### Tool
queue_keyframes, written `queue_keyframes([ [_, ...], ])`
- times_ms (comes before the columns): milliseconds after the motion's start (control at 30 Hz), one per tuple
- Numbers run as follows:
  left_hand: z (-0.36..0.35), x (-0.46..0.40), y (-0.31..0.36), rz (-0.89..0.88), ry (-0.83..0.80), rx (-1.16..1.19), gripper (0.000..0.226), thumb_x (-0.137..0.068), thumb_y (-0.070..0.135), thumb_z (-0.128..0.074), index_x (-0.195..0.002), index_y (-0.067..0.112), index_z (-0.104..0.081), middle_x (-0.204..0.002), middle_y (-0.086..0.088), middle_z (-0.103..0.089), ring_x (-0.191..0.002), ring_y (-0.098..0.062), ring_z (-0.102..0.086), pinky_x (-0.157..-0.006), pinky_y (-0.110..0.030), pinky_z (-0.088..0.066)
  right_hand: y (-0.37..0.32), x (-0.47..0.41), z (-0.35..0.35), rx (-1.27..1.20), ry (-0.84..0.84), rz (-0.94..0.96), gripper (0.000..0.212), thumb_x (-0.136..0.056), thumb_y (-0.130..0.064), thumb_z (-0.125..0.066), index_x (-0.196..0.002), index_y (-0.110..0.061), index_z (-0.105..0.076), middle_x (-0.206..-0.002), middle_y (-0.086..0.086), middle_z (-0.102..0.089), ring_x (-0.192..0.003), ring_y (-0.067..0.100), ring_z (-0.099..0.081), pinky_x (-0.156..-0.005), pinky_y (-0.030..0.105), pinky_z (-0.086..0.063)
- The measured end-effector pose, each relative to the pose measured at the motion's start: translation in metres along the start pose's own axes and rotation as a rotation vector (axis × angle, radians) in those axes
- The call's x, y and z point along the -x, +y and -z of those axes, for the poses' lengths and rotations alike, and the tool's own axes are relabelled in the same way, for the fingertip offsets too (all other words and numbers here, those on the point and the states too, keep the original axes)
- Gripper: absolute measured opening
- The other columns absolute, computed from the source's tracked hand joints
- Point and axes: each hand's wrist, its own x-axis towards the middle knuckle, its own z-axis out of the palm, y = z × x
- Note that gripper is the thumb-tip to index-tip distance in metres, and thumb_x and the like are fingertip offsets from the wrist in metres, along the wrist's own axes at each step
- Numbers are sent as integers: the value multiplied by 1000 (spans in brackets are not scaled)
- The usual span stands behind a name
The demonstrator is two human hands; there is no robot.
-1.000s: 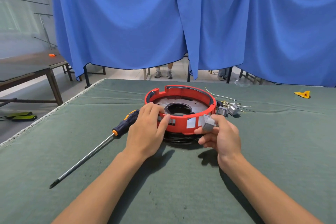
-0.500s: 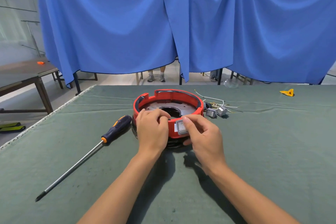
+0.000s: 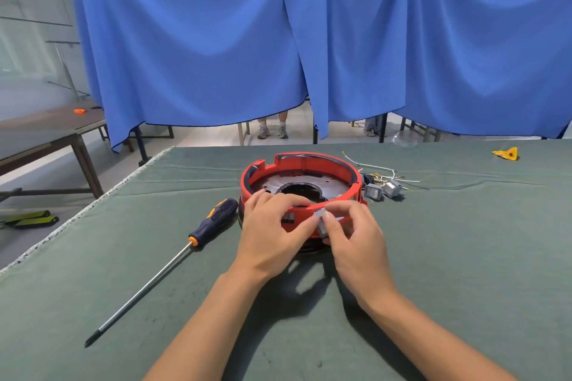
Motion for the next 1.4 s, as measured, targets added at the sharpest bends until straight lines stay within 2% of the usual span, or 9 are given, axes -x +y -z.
queue_keyframes([
  [100, 1, 1, 1, -40, 12, -18, 30, -73, 52, -60, -92, 30, -69, -85, 26, -57, -92, 13, -39, -98, -15, -20, 1, 0, 0, 45, 40, -17, 14, -91, -15, -59, -85, -27, -59, -92, -6, -58, -79, 1, -58, -67, 6, -41],
  [300, 1, 1, 0, -72, 48, -17, 26, -74, 46, -66, -93, 29, -71, -86, 29, -55, -92, 15, -39, -98, -19, -21, 1, -4, 4, 19, 20, -56, 17, -90, -15, -63, -79, -29, -60, -88, 1, -63, -77, 10, -62, -71, 19, -48],
  [433, -1, 2, 2, -59, 55, -48, 29, -77, 51, -63, -94, 29, -72, -93, 17, -67, -93, -4, -53, -102, -27, -25, -2, -7, 7, -28, -14, -85, 18, -84, -14, -71, -78, -29, -62, -84, -2, -68, -71, 2, -62, -65, 11, -46],
  [600, -3, 2, 2, -48, 68, -80, 33, -79, 55, -59, -94, 28, -70, -94, 16, -68, -91, -5, -53, -102, -30, -26, -2, -6, 4, -211, 45, -209, 9, -83, -11, -71, -79, -17, -67, -77, 0, -71, -70, 10, -68, -67, 27, -58],
  [800, -4, 0, 2, -56, 61, -89, 34, -79, 56, -57, -96, 29, -69, -93, 18, -66, -91, -4, -48, -97, -24, -24, -3, -4, 0, -337, 115, -332, 6, -83, -11, -71, -79, -14, -68, -78, 4, -72, -77, 19, -70, -73, 33, -57],
  [967, -2, 2, 0, -73, 12, -137, 30, -86, 52, -55, -104, 31, -66, -100, 17, -65, -97, -5, -45, -101, -30, -25, -5, 0, -1, 3, 107, -196, 13, -86, -23, -69, -77, -28, -61, -80, -7, -66, -84, 15, -60, -72, 31, -48],
  [1033, -3, 2, 0, -67, 13, -141, 30, -86, 51, -55, -104, 31, -67, -101, 16, -65, -98, -5, -46, -101, -30, -25, -3, -1, 1, -34, 72, -180, 14, -86, -18, -68, -79, -28, -61, -80, -6, -67, -77, 8, -61, -66, 26, -49],
  [1133, -5, 1, 2, -38, 53, -119, 26, -85, 48, -57, -99, 29, -68, -98, 16, -67, -96, -6, -49, -100, -30, -26, 0, -5, 2, -228, 43, -266, 12, -87, -9, -67, -82, -20, -65, -76, 2, -69, -67, 12, -64, -54, 24, -52],
  [1400, -5, -1, 2, -2, 56, -91, 25, -78, 48, -68, -95, 30, -68, -88, 23, -54, -85, 6, -28, -89, -20, -21, 10, -12, 4, -257, -12, -204, 15, -87, -5, -66, -81, -19, -64, -73, 2, -70, -67, 18, -68, -53, 25, -53],
])
